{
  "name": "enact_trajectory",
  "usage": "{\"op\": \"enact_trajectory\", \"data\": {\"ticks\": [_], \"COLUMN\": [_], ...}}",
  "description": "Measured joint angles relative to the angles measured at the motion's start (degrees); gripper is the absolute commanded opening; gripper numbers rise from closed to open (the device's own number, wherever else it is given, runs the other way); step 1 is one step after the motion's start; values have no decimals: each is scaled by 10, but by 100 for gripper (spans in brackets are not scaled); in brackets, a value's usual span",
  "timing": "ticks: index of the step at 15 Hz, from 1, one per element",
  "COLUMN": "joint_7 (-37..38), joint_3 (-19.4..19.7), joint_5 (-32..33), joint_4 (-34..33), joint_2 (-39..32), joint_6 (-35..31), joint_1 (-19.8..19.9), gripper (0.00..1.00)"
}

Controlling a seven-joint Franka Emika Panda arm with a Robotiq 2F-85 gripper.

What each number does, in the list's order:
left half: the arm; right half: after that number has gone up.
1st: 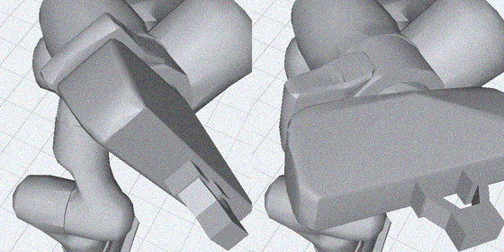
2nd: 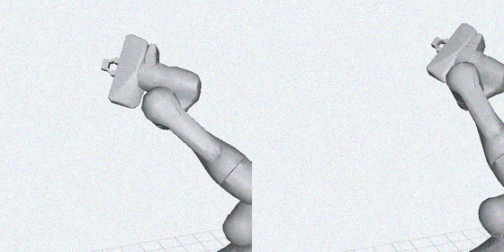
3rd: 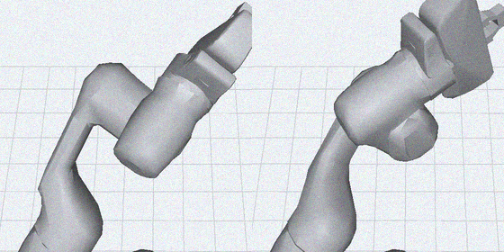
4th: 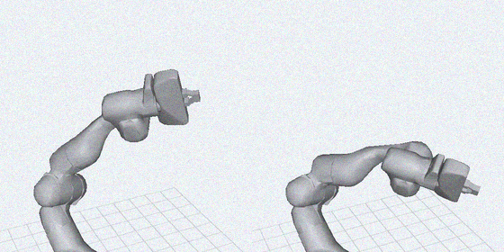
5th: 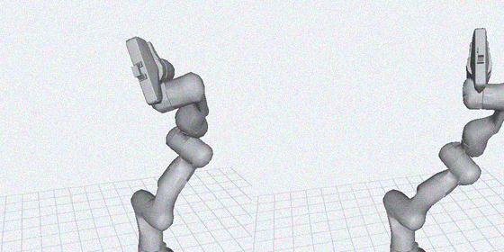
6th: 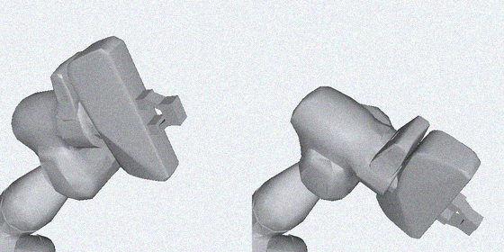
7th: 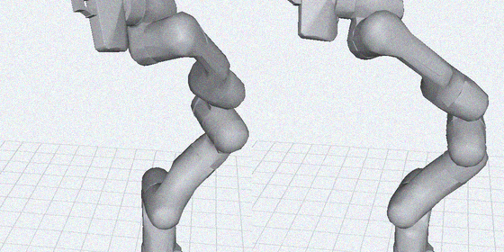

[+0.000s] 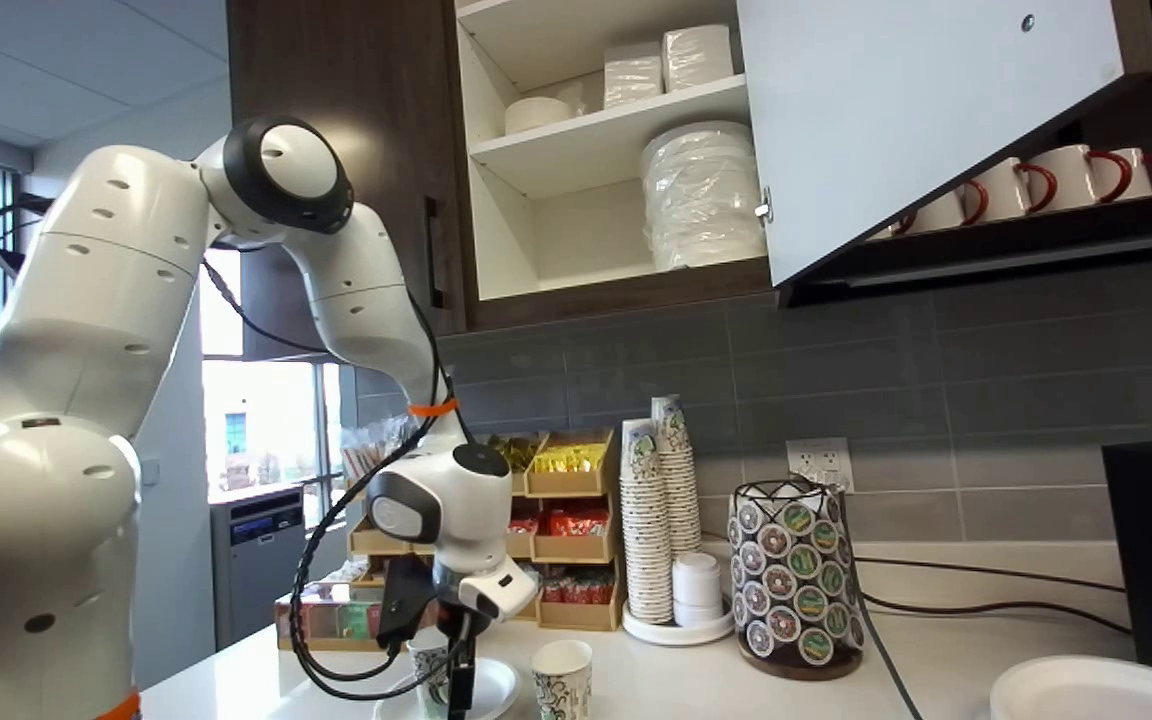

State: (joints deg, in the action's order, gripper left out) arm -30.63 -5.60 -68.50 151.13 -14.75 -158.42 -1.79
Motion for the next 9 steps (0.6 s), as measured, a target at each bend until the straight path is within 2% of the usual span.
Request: {"op": "enact_trajectory", "data": {"ticks": [9], "joint_7": [-5], "joint_3": [0], "joint_5": [0], "joint_4": [-5], "joint_2": [-4], "joint_6": [0], "joint_1": [0], "gripper": [100]}}
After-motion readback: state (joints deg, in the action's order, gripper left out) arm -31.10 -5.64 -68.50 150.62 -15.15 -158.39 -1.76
